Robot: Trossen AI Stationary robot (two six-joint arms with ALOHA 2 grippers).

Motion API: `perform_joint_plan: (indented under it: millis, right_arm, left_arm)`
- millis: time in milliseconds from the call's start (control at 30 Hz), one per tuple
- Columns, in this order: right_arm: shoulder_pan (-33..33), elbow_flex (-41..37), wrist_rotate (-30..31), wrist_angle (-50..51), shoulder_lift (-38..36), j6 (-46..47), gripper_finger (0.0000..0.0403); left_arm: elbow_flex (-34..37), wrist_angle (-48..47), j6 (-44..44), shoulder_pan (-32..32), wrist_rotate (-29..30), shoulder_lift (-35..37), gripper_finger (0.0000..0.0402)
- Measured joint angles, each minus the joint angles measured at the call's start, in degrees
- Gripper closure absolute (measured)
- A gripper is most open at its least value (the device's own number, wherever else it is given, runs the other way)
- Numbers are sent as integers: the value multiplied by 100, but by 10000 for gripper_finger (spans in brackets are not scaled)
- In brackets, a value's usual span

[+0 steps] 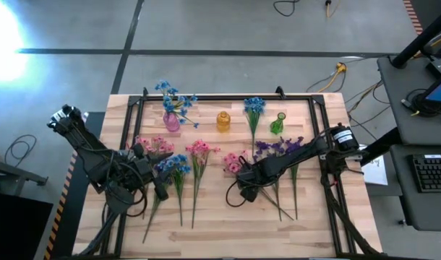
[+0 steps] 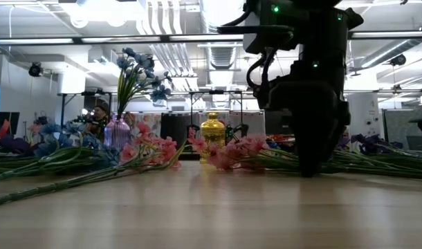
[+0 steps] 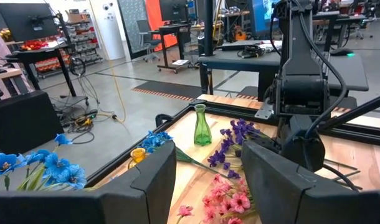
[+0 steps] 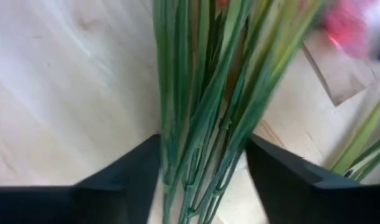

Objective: Sort flowers into vase by color
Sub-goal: Put the right pink flowers into the green vase

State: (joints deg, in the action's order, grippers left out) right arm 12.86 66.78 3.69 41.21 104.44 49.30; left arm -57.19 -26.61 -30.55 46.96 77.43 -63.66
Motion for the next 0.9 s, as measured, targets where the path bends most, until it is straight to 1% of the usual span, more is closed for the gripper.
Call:
perform_joint_plan:
  millis: [133, 233, 300, 400, 533, 700, 800, 900]
  right_arm:
    - [0, 0, 4, 0, 4, 258, 263]
    - [0, 11, 10, 2, 2, 365, 312]
    - [24, 18, 33, 7, -8, 411, 339]
    - [35, 22, 53, 25, -73, 442, 369]
    - [37, 13, 82, 51, -276, 483, 387]
    - [44, 13, 82, 56, -745, 469, 383]
    - [50, 13, 106, 41, -1149, 390, 382]
    - [61, 0, 413, -22, -1576, 308, 381]
  left_arm:
    - [0, 0, 0, 0, 0, 0, 233]
    - [0, 1, 0, 0, 0, 0, 233]
    - [0, 0, 0, 0, 0, 0, 233]
    - [0, -2, 0, 0, 0, 0, 233]
    - [0, -2, 0, 2, 0, 0, 233]
    - [0, -7, 1, 2, -2, 0, 233]
    - [0, -7, 0, 2, -9, 0, 233]
    - [0, -3, 0, 2, -53, 0, 233]
